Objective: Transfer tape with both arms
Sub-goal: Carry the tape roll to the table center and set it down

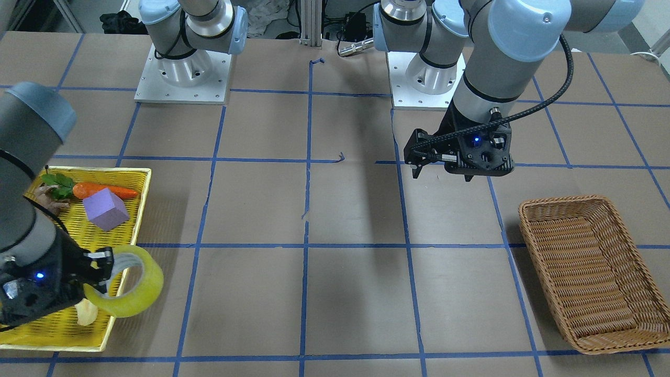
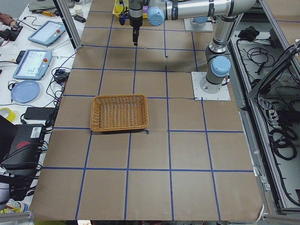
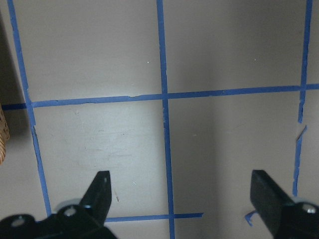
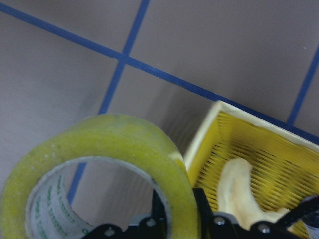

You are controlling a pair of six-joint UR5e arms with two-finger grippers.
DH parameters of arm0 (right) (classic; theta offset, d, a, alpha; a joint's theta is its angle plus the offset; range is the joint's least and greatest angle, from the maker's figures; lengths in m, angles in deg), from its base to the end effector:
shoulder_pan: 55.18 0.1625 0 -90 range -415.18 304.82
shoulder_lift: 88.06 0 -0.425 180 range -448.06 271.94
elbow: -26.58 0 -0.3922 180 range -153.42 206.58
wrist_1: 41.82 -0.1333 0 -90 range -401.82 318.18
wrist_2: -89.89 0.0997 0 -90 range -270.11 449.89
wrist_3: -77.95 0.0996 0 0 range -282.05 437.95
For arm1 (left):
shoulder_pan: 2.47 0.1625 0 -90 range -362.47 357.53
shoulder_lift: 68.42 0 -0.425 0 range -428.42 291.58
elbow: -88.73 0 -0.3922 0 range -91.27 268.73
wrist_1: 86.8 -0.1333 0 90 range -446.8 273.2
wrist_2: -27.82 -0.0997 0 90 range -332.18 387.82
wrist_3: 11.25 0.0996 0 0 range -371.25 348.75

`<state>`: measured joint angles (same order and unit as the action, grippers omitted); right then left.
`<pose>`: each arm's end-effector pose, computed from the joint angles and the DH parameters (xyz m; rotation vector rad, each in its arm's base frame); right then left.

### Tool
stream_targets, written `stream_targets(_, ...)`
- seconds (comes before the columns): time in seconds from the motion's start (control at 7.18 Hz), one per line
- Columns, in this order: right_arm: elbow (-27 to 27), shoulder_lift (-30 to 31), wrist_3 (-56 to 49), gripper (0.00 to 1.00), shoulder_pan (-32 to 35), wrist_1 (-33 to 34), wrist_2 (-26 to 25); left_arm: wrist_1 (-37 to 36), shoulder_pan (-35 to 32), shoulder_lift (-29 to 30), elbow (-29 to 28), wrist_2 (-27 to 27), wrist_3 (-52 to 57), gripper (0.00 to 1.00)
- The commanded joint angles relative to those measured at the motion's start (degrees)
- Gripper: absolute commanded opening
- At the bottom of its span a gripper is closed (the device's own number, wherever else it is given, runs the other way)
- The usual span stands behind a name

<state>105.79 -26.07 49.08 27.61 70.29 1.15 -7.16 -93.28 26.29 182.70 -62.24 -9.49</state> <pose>0.0488 -0.6936 0.3309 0.5901 -3.0770 0.1379 -0.1406 -0.5232 0.4302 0.0704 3.1392 -0.0460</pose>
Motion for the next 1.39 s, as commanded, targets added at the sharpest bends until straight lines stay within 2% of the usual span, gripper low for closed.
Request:
stream_targets(0.0, -5.3, -7.2, 13.1, 0.0, 8.4, 0.2, 0.1, 0.0, -0.1, -0.1, 0.2, 0.0, 0.0, 1.0)
stream_targets(0.28, -10.5, -12.9, 24.8, 0.0, 14.1, 0.4, 0.6, 0.0, 0.0, 0.0, 0.1, 0.1, 0.1, 1.0)
stream_targets(0.56, -16.2, -17.7, 29.7, 0.0, 16.9, 0.4, 0.8, 0.0, 0.3, 0.0, 0.2, 0.0, 0.7, 1.0)
stream_targets(1.11, -16.6, -20.0, 35.2, 0.0, 20.2, 0.7, 0.8, -0.1, 0.3, 0.1, 0.3, -0.5, 0.8, 1.0)
stream_targets(1.25, -16.6, -20.1, 35.2, 0.71, 20.2, 0.7, 0.8, -0.1, 0.3, 0.1, 0.3, -0.6, 0.8, 1.0)
